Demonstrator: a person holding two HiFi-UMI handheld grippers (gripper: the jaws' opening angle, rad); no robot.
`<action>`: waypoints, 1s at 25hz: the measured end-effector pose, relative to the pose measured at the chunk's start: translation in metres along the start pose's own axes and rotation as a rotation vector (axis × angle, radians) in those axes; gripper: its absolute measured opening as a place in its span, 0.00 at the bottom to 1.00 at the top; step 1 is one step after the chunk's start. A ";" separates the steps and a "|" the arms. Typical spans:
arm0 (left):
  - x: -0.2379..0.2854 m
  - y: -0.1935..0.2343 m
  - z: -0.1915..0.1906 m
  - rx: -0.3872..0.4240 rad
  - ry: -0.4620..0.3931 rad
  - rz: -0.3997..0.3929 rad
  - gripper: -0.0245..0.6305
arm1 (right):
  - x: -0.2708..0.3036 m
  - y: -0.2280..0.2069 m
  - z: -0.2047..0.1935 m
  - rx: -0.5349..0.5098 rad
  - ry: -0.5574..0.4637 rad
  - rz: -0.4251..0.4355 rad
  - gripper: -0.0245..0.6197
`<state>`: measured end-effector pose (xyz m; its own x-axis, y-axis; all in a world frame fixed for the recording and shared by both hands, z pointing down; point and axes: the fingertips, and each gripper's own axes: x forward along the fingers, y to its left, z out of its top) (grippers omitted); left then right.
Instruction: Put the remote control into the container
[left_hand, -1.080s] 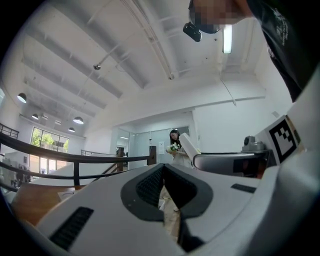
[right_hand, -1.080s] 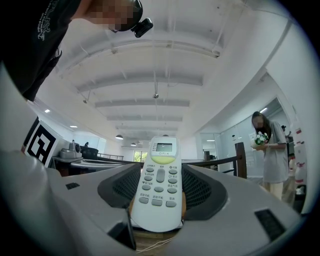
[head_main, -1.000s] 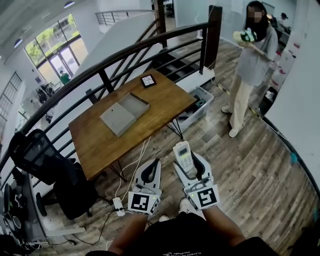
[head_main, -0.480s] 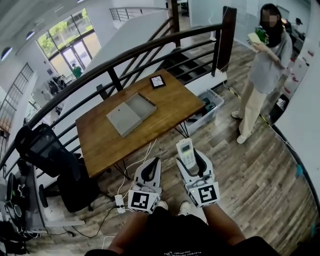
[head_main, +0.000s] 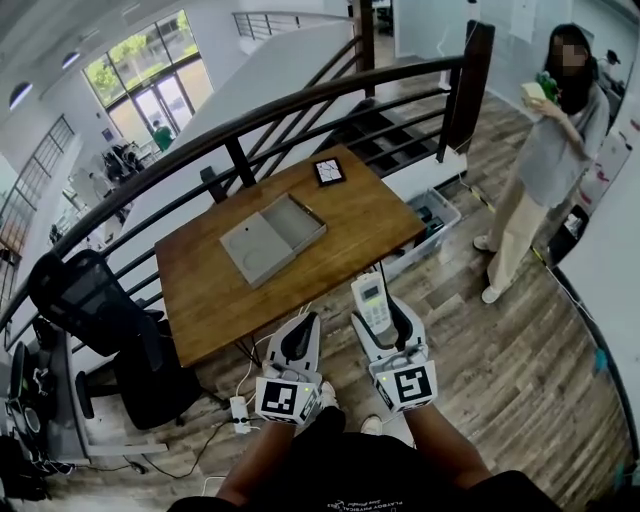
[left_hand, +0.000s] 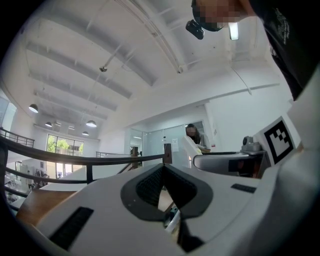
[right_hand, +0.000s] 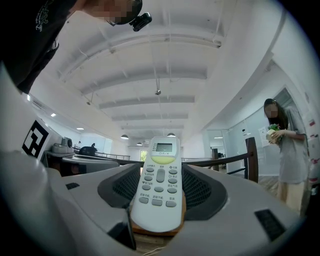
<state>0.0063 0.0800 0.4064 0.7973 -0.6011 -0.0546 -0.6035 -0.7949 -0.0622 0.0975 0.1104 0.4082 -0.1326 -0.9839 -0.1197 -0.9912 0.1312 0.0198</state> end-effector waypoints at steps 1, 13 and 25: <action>0.004 0.007 0.001 0.003 -0.005 0.002 0.05 | 0.008 -0.001 0.000 -0.002 0.001 -0.003 0.45; 0.055 0.085 -0.020 -0.016 0.015 0.012 0.05 | 0.098 -0.006 -0.022 0.016 0.037 0.004 0.45; 0.076 0.172 -0.032 -0.040 0.022 0.029 0.05 | 0.185 0.016 -0.034 -0.009 0.067 0.021 0.45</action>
<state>-0.0366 -0.1056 0.4235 0.7798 -0.6251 -0.0340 -0.6259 -0.7797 -0.0208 0.0570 -0.0740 0.4205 -0.1521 -0.9870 -0.0526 -0.9881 0.1506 0.0309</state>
